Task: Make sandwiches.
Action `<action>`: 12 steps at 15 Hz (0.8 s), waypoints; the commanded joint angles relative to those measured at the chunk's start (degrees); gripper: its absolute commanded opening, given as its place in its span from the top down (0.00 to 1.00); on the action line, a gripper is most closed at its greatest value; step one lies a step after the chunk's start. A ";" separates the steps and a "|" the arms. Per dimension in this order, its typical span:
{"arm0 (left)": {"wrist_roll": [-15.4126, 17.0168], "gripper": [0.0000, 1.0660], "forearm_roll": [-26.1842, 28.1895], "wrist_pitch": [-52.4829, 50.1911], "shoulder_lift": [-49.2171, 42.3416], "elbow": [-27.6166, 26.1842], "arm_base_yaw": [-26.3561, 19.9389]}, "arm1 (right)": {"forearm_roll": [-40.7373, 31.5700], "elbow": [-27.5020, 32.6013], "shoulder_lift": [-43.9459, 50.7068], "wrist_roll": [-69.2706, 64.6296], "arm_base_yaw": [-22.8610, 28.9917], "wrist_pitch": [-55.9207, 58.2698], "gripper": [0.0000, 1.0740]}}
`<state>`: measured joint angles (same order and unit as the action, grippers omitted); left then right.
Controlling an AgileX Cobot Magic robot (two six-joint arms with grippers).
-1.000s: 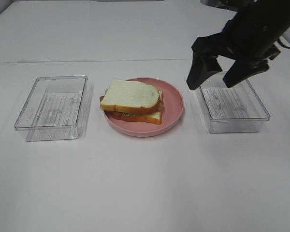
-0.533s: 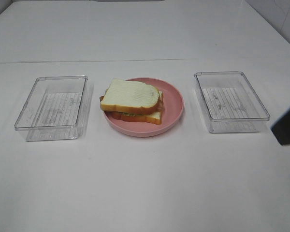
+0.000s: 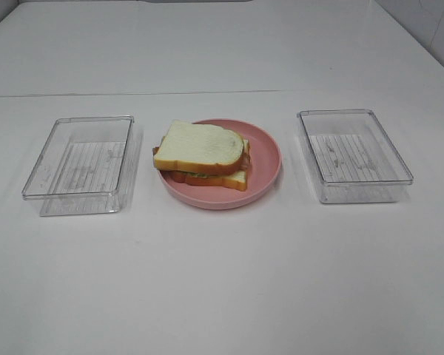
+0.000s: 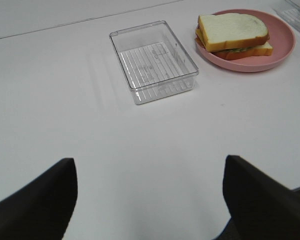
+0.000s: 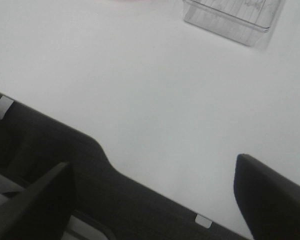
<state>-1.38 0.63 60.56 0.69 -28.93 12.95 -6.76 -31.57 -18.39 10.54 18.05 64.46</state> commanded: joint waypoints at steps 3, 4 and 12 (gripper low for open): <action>0.00 0.28 0.34 -0.69 -0.23 0.29 0.23 | 1.20 2.52 7.39 -0.86 -0.06 -3.38 0.25; 0.00 0.28 0.34 -0.69 -0.23 0.29 0.23 | 1.15 2.52 7.45 -1.20 -0.06 -3.38 0.25; 0.00 0.28 0.46 -0.69 -0.23 0.29 0.23 | 1.15 2.52 7.45 -1.20 -0.06 -3.44 0.25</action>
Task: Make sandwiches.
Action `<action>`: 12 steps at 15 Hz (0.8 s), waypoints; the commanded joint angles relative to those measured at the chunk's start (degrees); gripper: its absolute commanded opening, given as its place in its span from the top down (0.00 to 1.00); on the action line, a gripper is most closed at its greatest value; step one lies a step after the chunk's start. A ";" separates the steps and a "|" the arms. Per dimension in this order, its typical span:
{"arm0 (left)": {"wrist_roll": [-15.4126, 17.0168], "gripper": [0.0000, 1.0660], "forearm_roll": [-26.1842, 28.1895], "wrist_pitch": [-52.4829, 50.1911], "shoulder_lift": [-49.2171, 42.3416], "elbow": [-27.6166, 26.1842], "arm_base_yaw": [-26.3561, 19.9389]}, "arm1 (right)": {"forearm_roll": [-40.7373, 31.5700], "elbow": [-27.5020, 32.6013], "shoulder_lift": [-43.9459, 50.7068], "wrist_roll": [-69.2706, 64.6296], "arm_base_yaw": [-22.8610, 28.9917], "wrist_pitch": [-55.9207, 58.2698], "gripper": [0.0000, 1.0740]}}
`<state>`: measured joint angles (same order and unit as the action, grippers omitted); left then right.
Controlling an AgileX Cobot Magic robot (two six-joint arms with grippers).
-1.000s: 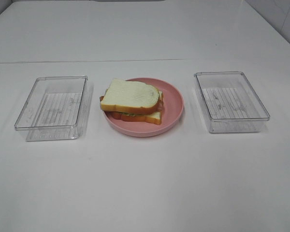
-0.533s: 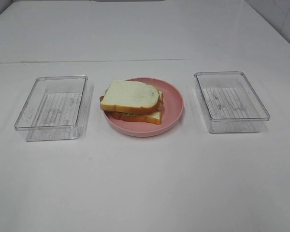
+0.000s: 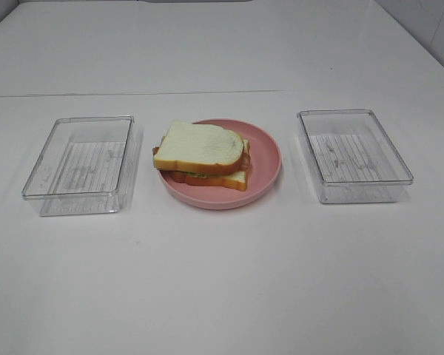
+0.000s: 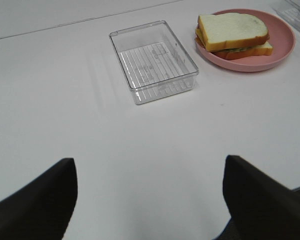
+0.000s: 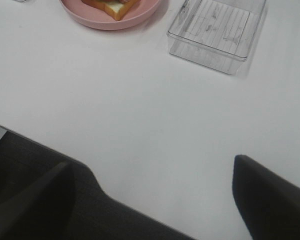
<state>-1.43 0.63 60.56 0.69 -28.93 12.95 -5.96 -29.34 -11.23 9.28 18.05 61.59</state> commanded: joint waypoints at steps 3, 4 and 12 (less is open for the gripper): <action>0.06 0.28 0.46 -0.69 -0.23 0.29 0.23 | 0.34 0.29 0.29 0.06 -0.06 -0.57 0.25; 0.06 0.28 0.46 -0.69 -0.23 0.29 0.23 | 0.34 0.29 0.74 0.06 -0.06 -0.57 0.25; 0.06 0.28 0.46 -0.69 -0.40 0.29 -12.61 | 0.00 0.29 12.09 0.06 -17.53 -0.57 0.25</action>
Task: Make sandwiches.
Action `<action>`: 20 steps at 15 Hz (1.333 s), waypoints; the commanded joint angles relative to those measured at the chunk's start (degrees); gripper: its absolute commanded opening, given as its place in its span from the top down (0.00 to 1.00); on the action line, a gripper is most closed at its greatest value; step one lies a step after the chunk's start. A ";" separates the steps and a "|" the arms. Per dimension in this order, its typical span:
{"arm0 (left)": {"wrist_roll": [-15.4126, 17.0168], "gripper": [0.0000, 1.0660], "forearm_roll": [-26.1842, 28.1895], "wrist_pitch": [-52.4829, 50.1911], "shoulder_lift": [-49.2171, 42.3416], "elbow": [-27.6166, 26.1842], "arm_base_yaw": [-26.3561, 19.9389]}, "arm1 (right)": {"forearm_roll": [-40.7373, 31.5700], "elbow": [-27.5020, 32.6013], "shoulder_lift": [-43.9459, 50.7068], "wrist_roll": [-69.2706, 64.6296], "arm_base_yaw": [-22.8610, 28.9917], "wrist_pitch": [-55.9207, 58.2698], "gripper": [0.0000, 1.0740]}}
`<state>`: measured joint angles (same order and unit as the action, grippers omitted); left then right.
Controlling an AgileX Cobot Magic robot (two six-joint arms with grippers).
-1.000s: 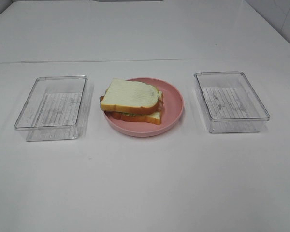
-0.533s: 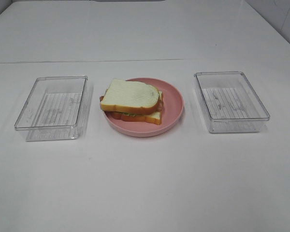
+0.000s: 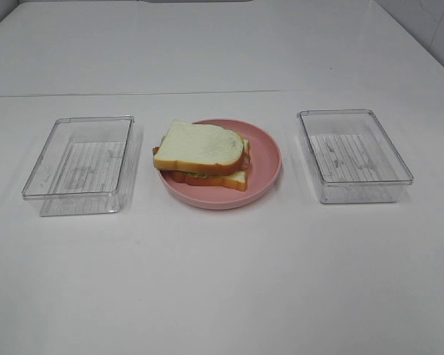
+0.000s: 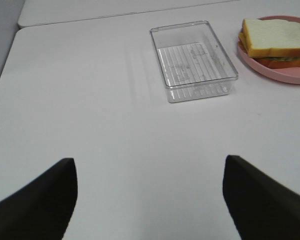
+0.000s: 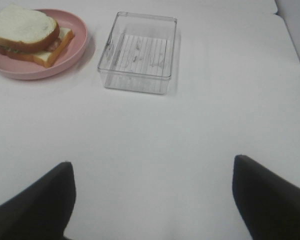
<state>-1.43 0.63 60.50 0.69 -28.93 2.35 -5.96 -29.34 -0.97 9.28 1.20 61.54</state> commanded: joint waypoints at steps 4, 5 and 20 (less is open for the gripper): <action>0.06 0.28 0.46 -0.63 -2.52 0.34 -3.04 | -0.34 0.29 2.12 0.06 -0.63 -0.52 0.25; 0.06 0.28 0.46 -0.63 -2.52 0.34 -3.04 | -0.46 0.29 2.12 0.06 -0.63 -0.52 0.25; 0.06 0.28 0.46 -0.63 -2.52 0.34 -3.04 | -0.52 0.29 2.12 0.06 -0.63 -0.52 0.25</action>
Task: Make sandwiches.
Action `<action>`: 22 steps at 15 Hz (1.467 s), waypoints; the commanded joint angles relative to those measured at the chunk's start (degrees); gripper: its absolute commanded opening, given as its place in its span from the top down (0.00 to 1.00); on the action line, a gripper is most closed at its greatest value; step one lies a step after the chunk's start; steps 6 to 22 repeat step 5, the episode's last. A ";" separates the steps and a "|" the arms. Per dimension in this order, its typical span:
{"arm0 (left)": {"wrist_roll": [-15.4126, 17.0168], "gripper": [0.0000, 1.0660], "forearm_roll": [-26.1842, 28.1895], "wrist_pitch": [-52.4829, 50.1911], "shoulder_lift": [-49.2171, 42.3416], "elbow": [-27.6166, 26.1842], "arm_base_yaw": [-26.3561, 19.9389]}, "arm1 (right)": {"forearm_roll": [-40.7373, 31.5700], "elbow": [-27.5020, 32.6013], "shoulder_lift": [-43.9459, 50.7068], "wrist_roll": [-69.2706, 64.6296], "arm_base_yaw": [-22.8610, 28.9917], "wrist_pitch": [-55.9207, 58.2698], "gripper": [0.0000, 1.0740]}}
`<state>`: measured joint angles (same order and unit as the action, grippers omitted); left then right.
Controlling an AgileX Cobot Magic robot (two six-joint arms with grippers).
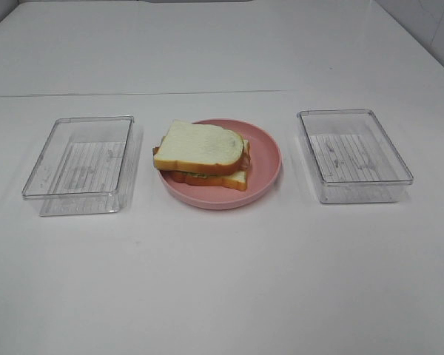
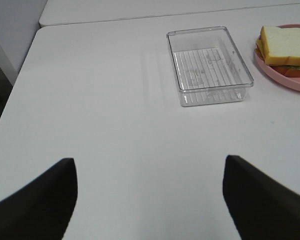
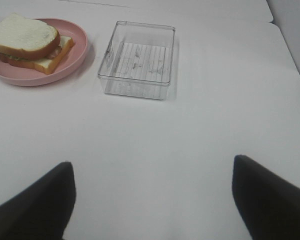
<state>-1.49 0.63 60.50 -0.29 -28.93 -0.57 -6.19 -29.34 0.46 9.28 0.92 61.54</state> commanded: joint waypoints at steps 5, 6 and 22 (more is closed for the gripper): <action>0.11 0.28 0.46 -0.63 -1.55 0.34 -0.11 | -0.29 0.29 0.69 0.06 -0.34 -0.52 0.25; 0.11 0.28 0.46 -0.63 -1.55 0.34 -0.11 | -0.29 0.29 0.69 0.06 -0.34 -0.52 0.25; 0.11 0.28 0.46 -0.63 -1.55 0.34 -0.11 | -0.29 0.29 0.69 0.06 -0.34 -0.52 0.25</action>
